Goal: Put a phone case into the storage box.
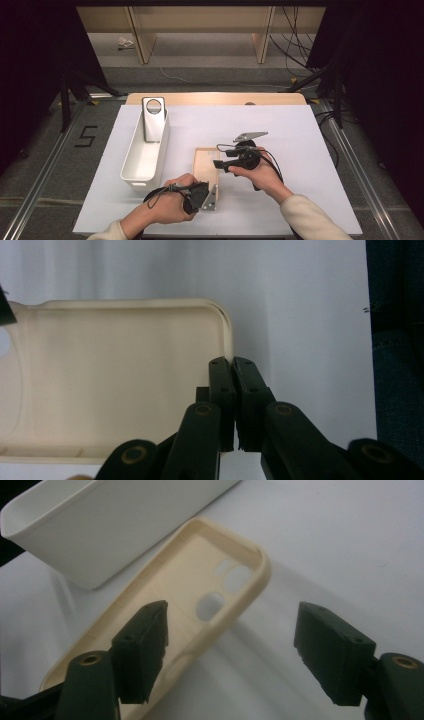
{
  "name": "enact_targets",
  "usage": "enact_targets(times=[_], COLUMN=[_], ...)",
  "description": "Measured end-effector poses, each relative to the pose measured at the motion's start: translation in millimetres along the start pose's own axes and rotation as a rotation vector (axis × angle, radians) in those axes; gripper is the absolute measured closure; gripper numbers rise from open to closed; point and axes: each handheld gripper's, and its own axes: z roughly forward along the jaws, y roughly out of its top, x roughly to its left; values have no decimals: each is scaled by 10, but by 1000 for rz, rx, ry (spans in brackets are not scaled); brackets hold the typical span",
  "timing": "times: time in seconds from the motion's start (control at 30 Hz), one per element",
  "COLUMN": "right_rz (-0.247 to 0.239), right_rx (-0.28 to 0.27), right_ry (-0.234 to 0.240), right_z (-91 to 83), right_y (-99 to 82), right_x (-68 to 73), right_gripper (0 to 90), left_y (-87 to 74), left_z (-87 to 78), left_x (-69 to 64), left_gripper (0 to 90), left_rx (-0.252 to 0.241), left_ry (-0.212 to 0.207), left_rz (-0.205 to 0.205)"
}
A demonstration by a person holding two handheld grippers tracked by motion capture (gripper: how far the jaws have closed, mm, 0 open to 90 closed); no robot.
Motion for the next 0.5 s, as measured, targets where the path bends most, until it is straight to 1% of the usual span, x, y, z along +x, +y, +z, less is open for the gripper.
enact_targets(times=[0.03, 0.07, 0.23, 0.3, 0.37, 0.5], right_rz=[9, 17, 49, 60, 71, 103], right_rx=[1, 0, -9, -14, -16, -17], right_ry=[5, 9, 34, 38, 44, 59], right_z=[16, 34, 82, 91, 98, 110], right_y=[8, 16, 66, 78, 83, 85], right_x=[-5, -11, -30, -38, -51, -81], right_gripper=[334, 347, 405, 421, 439, 510], left_y=[1, 3, 10, 15, 20, 35], left_z=[0, 1, -3, -10, -5, -8], left_x=[-1, 0, -3, 0, -11, -18], left_gripper=[872, 872, 872, 872, 872, 872], left_rx=[0, 3, 2, 6, -3, -5], left_ry=[4, -1, -2, 0, 2, -1], left_rz=[4, 6, 11, 23, 16, 21])
